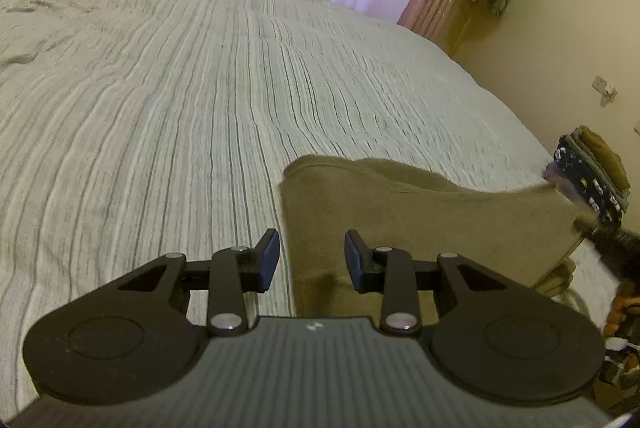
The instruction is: Fold clothes
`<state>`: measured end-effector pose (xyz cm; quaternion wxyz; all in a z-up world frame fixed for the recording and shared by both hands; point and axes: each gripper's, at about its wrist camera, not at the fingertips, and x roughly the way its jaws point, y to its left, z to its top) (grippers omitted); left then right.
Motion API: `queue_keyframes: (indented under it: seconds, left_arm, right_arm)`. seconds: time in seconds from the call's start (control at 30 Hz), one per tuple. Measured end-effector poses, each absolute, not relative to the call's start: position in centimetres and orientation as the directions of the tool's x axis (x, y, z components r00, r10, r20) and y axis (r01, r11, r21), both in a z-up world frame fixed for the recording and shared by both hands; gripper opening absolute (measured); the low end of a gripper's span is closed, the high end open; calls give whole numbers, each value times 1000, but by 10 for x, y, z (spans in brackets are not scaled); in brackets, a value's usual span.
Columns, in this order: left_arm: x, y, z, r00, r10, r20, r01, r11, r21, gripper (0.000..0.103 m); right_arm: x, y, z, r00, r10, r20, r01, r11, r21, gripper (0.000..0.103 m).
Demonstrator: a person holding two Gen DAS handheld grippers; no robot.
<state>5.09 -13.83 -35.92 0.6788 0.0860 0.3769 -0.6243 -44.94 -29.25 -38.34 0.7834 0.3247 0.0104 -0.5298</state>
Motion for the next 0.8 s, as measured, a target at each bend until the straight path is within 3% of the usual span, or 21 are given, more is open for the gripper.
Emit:
queue_keyframes:
  seconds: [0.1,0.3,0.43,0.57,0.6,0.67,0.77,0.8]
  left_arm:
    - [49,-141,-365,-71,-773,-631,911,207,-356,29]
    - [51,-142,-366,-67,-769,-636,912,211,-351,29]
    - [54,-147,-371,-54,-748,-662,912,233,-337,29]
    - [56,-155,-360,-31,-753,-657,928,222,-298,29]
    - [55,-158,-355,-25,-758,-652,933,217,-287,29]
    - [52,-166,-347,-21,-769,-639,943,196,-267,28]
    - [37,-186,-340,-55,-780,-623,962,125,-242,28]
    - [31,-195,-342,-71,-774,-629,967,100,-234,24]
  right_arm:
    - [-467,-296,-416,397,-798,-454,836,110,537,4]
    - [-468,-282,-394,398,-835,-381,852,182,490,4]
    - [-461,-300,-419,362,-779,-512,869,84,487,5]
    - [-454,-293,-401,288,-793,-537,927,91,363,7]
    - [-449,-289,-393,249,-811,-530,946,85,314,15]
    - [-436,-287,-377,155,-858,-490,977,59,206,64]
    - [-407,-284,-359,210,-891,-402,977,178,116,65]
    - [-393,-290,-363,242,-873,-424,970,233,72,64]
